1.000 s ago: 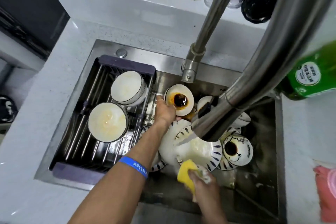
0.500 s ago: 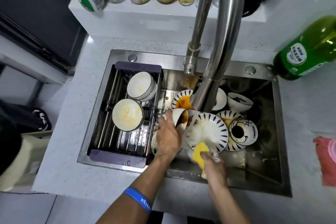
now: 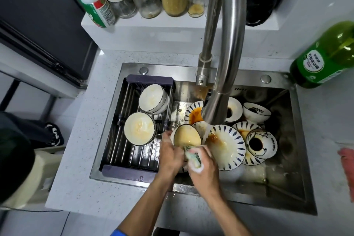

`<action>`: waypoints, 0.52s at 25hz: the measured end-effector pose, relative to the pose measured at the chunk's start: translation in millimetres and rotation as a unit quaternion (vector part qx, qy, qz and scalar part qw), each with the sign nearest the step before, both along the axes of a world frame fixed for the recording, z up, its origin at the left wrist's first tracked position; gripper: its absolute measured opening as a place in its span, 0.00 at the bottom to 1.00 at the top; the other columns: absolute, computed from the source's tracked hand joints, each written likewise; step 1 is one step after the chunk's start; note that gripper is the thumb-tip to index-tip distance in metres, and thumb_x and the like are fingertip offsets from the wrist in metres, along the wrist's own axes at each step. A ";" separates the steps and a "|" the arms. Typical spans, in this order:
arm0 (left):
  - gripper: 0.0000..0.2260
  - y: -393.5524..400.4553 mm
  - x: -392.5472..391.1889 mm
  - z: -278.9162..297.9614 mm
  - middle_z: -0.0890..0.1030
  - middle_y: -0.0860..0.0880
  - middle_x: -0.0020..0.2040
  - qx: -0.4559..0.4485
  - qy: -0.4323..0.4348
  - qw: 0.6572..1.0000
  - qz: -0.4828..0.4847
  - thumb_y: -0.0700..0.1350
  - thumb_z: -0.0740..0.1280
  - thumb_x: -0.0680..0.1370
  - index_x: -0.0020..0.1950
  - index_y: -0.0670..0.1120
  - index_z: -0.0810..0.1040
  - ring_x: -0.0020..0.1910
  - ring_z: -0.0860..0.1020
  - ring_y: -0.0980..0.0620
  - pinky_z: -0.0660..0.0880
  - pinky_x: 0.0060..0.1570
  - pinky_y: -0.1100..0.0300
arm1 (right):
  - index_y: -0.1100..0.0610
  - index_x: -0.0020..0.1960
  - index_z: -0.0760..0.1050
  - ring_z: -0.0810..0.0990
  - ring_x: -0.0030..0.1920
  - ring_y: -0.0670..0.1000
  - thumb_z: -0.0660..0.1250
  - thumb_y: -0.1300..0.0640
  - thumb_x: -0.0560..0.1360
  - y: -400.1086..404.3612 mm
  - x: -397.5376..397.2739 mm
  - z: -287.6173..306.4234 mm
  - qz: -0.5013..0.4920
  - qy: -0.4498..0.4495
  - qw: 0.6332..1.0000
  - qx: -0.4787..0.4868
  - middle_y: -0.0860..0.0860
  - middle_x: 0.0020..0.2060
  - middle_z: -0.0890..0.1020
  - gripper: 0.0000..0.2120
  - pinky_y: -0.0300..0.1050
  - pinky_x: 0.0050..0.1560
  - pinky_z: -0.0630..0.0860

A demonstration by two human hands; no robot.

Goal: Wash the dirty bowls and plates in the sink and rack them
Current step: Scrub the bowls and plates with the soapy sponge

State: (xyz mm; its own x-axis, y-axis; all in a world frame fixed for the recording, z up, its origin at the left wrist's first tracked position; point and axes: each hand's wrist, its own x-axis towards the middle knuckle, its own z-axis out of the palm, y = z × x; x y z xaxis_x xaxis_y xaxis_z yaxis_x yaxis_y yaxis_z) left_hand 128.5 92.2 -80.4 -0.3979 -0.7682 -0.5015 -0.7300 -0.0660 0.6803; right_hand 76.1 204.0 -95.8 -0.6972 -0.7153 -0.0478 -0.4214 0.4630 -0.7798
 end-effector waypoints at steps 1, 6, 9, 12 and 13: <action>0.21 -1.8 -0.3 3.4 0.77 0.40 0.58 0.044 0.019 0.999 0.015 0.30 0.60 0.77 0.66 0.48 0.66 0.45 0.77 0.53 0.73 0.30 0.72 | 0.54 0.49 0.77 0.77 0.49 0.49 0.75 0.65 0.64 -1.6 -4.3 -0.4 0.050 0.015 0.998 0.020 0.48 0.50 0.79 0.16 0.46 0.46 0.79; 0.13 -5.8 -3.0 9.9 0.81 0.48 0.45 0.106 0.099 0.984 0.102 0.38 0.59 0.80 0.64 0.43 0.74 0.42 0.79 0.54 0.72 0.30 0.72 | 0.56 0.55 0.79 0.77 0.55 0.50 0.66 0.64 0.70 -19.7 -18.5 10.4 0.160 -0.008 0.985 0.059 0.52 0.54 0.79 0.14 0.50 0.57 0.77; 0.16 -12.3 -9.0 16.9 0.82 0.47 0.55 0.103 0.101 0.984 0.105 0.48 0.60 0.81 0.69 0.52 0.73 0.53 0.80 0.51 0.76 0.45 0.64 | 0.55 0.62 0.76 0.67 0.63 0.44 0.65 0.68 0.74 -28.3 -31.5 10.6 0.214 0.028 0.971 0.102 0.46 0.62 0.73 0.18 0.43 0.71 0.66; 0.15 -19.7 -11.0 18.6 0.84 0.50 0.54 0.104 0.088 0.984 0.118 0.49 0.62 0.80 0.67 0.55 0.76 0.53 0.80 0.52 0.77 0.53 0.57 | 0.54 0.64 0.75 0.69 0.65 0.42 0.62 0.66 0.77 -27.5 -24.2 12.7 0.206 0.021 0.976 0.072 0.44 0.65 0.72 0.18 0.45 0.72 0.65; 0.15 -18.5 -11.7 22.5 0.83 0.51 0.54 0.101 0.088 0.984 0.115 0.51 0.63 0.80 0.66 0.56 0.77 0.54 0.80 0.53 0.77 0.56 0.55 | 0.54 0.65 0.75 0.68 0.66 0.43 0.62 0.65 0.77 -28.9 -22.6 14.6 0.222 0.033 0.973 0.061 0.45 0.66 0.72 0.18 0.47 0.71 0.66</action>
State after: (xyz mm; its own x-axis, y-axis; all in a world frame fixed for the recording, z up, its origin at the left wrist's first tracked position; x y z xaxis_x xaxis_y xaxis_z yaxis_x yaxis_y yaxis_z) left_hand 116.8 73.7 -57.9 -0.3196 -0.7401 -0.5917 -0.5523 -0.3619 0.7510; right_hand 53.5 175.1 -81.2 -0.3258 -0.9381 -0.1179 -0.6476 0.3123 -0.6950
